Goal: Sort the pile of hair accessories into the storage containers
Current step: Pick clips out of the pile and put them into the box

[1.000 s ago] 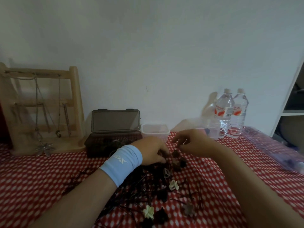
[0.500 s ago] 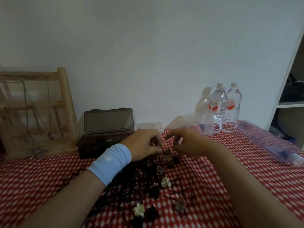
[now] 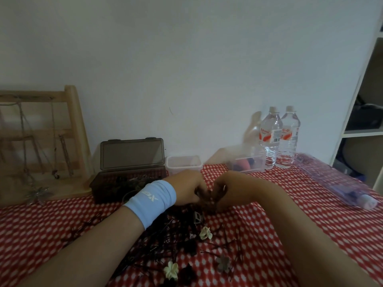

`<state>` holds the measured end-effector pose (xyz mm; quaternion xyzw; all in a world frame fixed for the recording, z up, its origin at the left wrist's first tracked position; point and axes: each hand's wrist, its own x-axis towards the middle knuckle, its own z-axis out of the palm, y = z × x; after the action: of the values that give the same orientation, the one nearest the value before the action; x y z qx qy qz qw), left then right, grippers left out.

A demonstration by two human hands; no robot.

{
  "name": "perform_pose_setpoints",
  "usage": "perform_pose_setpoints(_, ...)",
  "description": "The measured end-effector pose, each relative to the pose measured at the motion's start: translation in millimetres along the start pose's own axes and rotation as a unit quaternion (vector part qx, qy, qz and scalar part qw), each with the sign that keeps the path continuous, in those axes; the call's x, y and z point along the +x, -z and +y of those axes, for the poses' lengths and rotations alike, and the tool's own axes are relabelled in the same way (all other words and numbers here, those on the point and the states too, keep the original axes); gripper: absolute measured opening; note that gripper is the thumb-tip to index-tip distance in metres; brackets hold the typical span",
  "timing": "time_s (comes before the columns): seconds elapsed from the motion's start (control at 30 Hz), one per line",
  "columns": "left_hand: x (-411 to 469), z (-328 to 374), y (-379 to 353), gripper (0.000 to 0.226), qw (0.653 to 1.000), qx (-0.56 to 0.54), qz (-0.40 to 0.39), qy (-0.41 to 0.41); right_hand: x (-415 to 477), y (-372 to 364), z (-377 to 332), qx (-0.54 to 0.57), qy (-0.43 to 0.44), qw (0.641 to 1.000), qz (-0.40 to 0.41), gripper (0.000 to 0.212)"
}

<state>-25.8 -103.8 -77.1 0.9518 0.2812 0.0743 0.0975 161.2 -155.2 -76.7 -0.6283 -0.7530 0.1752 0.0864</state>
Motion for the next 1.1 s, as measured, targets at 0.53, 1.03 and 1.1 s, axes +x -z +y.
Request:
perform_pose_setpoints(0.53, -23, -31, 38, 0.016, 0.988, -0.104, 0.112, 0.033, 15, -10, 5, 0.033, 0.0, 0.993, 0.113, 0.007)
perform_pose_setpoints(1.03, -66, -93, 71, 0.025, 0.979, 0.013, 0.079, 0.188, 21, -3, -27, -0.079, 0.002, 0.985, 0.153, 0.012)
perform_pose_setpoints(1.1, -64, -95, 67, 0.023, 0.979, 0.017, 0.073, 0.188, 25, 8, -41, -0.051, 0.022, 0.984, 0.167, 0.01)
